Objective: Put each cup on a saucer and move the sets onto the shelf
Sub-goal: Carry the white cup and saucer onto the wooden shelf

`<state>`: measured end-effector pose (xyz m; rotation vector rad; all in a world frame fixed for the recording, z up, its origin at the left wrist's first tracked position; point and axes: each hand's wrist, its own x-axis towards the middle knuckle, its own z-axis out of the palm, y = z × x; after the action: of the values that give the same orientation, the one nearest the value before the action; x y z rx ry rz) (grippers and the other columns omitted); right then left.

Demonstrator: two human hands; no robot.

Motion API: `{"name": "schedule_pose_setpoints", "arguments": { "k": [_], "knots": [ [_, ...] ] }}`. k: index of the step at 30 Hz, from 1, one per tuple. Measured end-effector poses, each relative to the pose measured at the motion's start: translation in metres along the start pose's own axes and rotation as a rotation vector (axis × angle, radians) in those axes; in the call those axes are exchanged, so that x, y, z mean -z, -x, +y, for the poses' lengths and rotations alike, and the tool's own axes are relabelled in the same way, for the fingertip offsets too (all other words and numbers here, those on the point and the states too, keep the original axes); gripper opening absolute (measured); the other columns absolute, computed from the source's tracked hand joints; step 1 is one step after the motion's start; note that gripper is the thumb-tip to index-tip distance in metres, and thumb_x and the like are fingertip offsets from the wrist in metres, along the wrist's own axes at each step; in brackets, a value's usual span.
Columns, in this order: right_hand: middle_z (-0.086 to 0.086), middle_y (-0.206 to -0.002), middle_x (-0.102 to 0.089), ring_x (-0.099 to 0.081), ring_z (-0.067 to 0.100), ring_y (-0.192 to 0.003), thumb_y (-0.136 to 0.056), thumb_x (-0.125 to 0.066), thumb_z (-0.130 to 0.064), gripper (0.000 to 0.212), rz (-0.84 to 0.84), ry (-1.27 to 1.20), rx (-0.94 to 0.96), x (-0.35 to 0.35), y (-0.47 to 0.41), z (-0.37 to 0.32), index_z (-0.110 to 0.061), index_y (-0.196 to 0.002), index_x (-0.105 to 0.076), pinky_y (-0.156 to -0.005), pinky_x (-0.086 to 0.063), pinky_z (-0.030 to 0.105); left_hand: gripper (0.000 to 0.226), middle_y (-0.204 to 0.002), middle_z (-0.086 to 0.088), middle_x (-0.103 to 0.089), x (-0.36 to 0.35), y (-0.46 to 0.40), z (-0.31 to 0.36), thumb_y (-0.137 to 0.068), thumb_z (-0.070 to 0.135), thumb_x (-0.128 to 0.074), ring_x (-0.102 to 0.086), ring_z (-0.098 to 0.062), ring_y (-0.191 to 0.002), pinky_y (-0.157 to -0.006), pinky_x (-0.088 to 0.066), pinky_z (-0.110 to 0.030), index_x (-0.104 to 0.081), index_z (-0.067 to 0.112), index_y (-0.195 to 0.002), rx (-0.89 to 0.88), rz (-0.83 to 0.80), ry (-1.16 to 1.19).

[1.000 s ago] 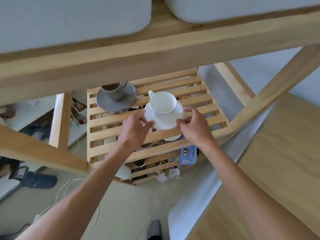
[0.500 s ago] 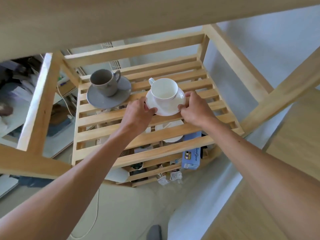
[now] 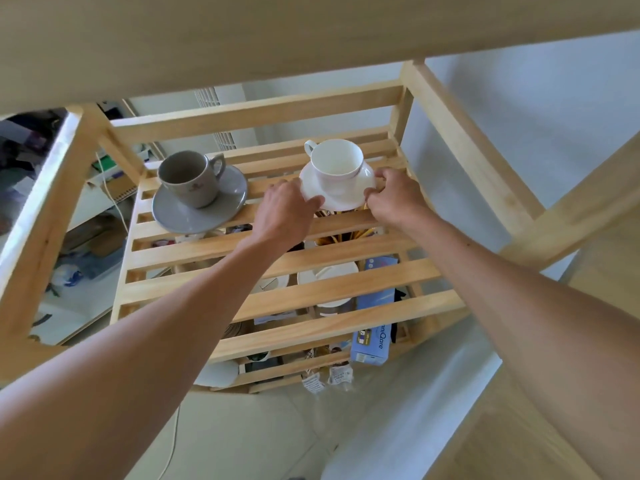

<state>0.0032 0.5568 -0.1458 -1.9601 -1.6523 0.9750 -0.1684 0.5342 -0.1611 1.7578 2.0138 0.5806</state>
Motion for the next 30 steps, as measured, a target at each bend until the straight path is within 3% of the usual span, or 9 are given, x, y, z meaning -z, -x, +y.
{"name": "schedule_pose_setpoints", "arguments": {
  "k": [3, 5, 7, 10, 15, 19, 22, 25, 30],
  "knots": [
    [0.007, -0.133, -0.063, -0.062, 0.025, -0.114, -0.098, -0.055, -0.016, 0.049, -0.017, -0.098, -0.024, 0.003, -0.013, 0.002, -0.021, -0.146, -0.049, -0.088, -0.055, 0.038, 0.027, -0.103, -0.013, -0.063, -0.003, -0.008, 0.005, -0.094, 0.038, -0.057, -0.055, -0.033, -0.102, -0.085, -0.048, -0.046, -0.054, 0.011, -0.087, -0.003, 0.027, -0.04],
    [0.008, -0.129, -0.065, -0.066, 0.026, -0.108, -0.096, -0.054, -0.014, 0.053, -0.031, -0.151, -0.038, 0.003, -0.021, 0.006, -0.024, -0.147, -0.047, -0.074, -0.058, 0.039, 0.027, -0.103, -0.012, -0.065, -0.005, -0.014, 0.007, -0.095, 0.04, -0.056, -0.056, -0.033, -0.103, -0.087, -0.048, -0.046, -0.053, 0.014, -0.088, -0.006, 0.036, -0.07],
    [0.008, -0.123, -0.066, -0.063, 0.02, -0.087, -0.096, -0.054, -0.012, 0.056, -0.053, -0.194, -0.047, 0.004, -0.024, 0.008, -0.024, -0.149, -0.044, -0.055, -0.049, 0.029, 0.03, -0.109, -0.01, -0.064, -0.006, -0.02, 0.006, -0.095, 0.041, -0.055, -0.053, -0.03, -0.108, -0.091, -0.046, -0.045, -0.059, 0.012, -0.1, -0.006, 0.022, -0.084],
    [0.01, -0.118, -0.069, -0.05, 0.012, -0.062, -0.096, -0.055, -0.009, 0.059, -0.071, -0.26, -0.043, 0.01, -0.021, 0.013, -0.024, -0.151, -0.042, -0.045, -0.04, 0.023, 0.039, -0.115, -0.009, -0.063, -0.007, -0.024, 0.006, -0.096, 0.044, -0.051, -0.051, -0.029, -0.113, -0.093, -0.044, -0.044, -0.06, 0.011, -0.116, -0.006, -0.001, -0.082],
    [0.003, -0.114, -0.072, -0.055, 0.007, -0.065, -0.1, -0.055, -0.024, 0.049, -0.082, -0.199, 0.001, 0.021, 0.005, 0.019, -0.028, -0.148, -0.046, -0.048, -0.043, 0.023, 0.052, -0.126, -0.011, -0.057, -0.001, 0.004, 0.009, -0.099, 0.046, -0.042, -0.043, -0.029, -0.122, -0.099, -0.036, -0.043, -0.045, 0.013, -0.14, -0.033, 0.035, -0.055],
    [0.002, -0.096, -0.073, -0.054, 0.008, -0.057, -0.103, -0.047, -0.032, 0.035, -0.06, -0.221, 0.014, 0.027, 0.047, 0.018, -0.028, -0.137, -0.056, -0.047, -0.046, 0.023, 0.051, -0.124, -0.007, -0.057, 0.015, 0.046, 0.008, -0.099, 0.048, -0.041, -0.05, -0.024, -0.116, -0.097, -0.042, -0.041, -0.051, 0.016, -0.138, -0.079, -0.033, 0.031],
    [0.0, -0.09, -0.071, -0.054, 0.01, -0.05, -0.104, -0.042, -0.039, 0.033, -0.056, -0.218, 0.022, 0.029, 0.091, 0.013, -0.028, -0.13, -0.059, -0.046, -0.05, 0.024, 0.046, -0.118, -0.004, -0.06, 0.036, 0.081, 0.009, -0.099, 0.047, -0.043, -0.056, -0.018, -0.102, -0.083, -0.043, -0.032, -0.056, 0.019, -0.134, -0.103, -0.078, 0.116],
    [0.002, -0.09, -0.07, -0.051, 0.009, -0.046, -0.105, -0.044, -0.04, 0.031, -0.029, -0.278, -0.019, 0.034, 0.144, 0.011, -0.028, -0.128, -0.059, -0.039, -0.045, 0.019, 0.039, -0.114, 0.0, -0.06, 0.053, 0.123, 0.015, -0.099, 0.043, -0.045, -0.06, -0.013, -0.09, -0.073, -0.046, -0.027, -0.059, 0.021, -0.128, -0.164, -0.127, 0.214],
    [0.0, -0.085, -0.072, -0.051, 0.01, -0.045, -0.105, -0.048, -0.033, 0.023, 0.09, -0.477, -0.136, 0.044, 0.244, 0.013, -0.03, -0.123, -0.061, -0.046, -0.045, 0.026, 0.039, -0.11, 0.007, -0.061, 0.078, 0.194, 0.032, -0.099, 0.047, -0.045, -0.059, -0.005, -0.093, -0.08, -0.05, -0.024, -0.059, 0.026, -0.128, -0.203, -0.242, 0.322]
  ]
}}
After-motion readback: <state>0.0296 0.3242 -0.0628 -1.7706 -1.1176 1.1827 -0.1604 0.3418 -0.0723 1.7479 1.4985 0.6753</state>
